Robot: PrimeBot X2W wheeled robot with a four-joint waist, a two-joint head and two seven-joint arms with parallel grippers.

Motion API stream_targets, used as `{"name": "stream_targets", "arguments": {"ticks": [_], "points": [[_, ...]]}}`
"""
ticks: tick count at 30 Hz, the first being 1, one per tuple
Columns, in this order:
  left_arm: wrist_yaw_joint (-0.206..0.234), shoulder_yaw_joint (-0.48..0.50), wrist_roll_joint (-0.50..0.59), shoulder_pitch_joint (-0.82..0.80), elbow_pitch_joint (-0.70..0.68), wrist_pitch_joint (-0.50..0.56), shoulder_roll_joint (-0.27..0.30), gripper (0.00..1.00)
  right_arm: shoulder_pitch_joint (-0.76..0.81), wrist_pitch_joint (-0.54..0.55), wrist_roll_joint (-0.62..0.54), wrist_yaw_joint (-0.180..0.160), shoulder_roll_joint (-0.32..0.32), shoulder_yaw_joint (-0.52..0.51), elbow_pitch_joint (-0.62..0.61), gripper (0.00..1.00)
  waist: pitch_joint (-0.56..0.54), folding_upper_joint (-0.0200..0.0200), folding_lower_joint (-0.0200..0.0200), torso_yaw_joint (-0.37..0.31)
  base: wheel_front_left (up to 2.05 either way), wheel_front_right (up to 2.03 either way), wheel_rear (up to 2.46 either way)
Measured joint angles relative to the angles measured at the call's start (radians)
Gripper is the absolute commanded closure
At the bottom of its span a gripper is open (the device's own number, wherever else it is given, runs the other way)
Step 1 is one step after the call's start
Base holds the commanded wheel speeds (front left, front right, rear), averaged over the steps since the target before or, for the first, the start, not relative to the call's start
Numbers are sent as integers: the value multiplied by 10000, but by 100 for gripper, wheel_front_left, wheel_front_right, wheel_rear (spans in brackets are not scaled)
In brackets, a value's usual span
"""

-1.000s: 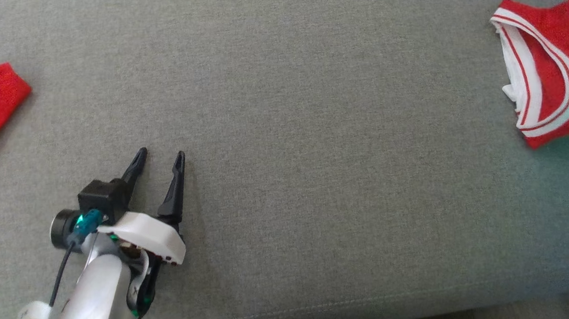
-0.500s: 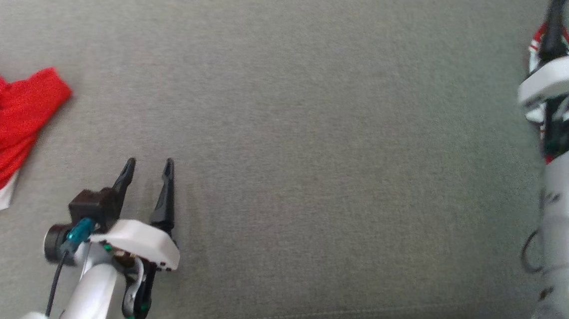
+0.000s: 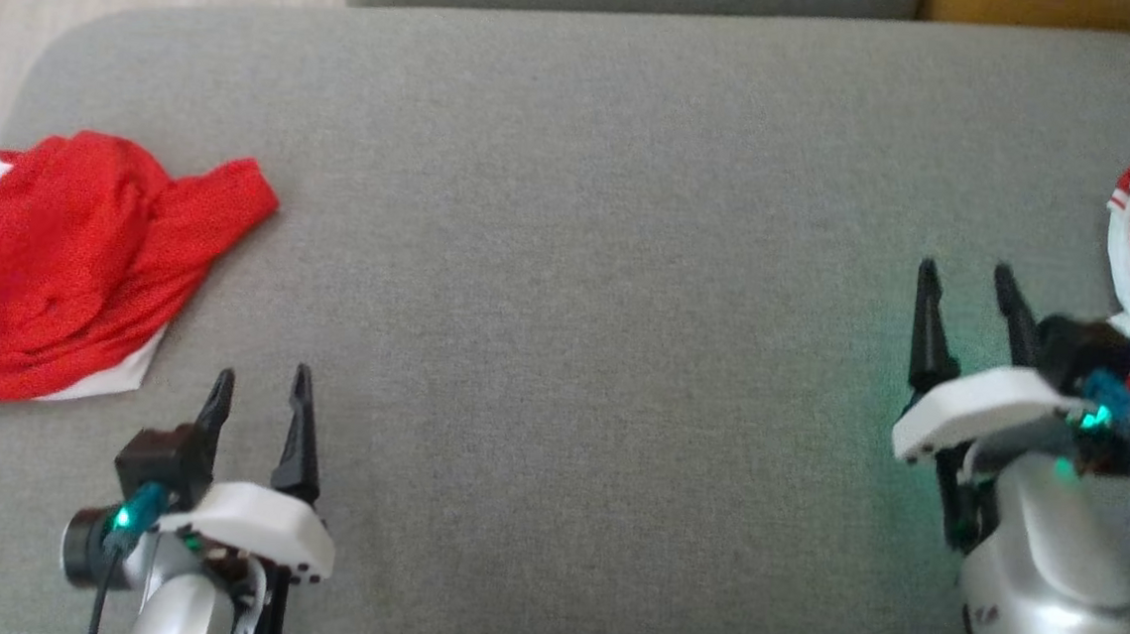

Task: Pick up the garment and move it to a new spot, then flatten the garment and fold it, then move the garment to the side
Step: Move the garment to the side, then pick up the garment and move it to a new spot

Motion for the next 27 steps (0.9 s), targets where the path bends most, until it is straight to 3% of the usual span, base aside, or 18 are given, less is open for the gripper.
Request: {"name": "stream_targets", "arguments": {"ticks": [7, 20, 27], "points": [[115, 336, 2, 454, -23, 0, 0, 0, 823, -63, 790, 0, 27, 849, -82, 0, -579, 0, 0, 161, 0, 0, 0], [284, 550, 0, 923, -196, 0, 0, 0, 1573, -65, 968, 0, 50, 1137, -913, 0, -1117, 0, 0, 214, 0, 0, 0], [272, 479, -25, 833, -240, 0, 0, 0, 1572, -65, 1024, 0, 50, 1267, -1022, 0, -938, 0, 0, 747, 0, 0, 0]]}}
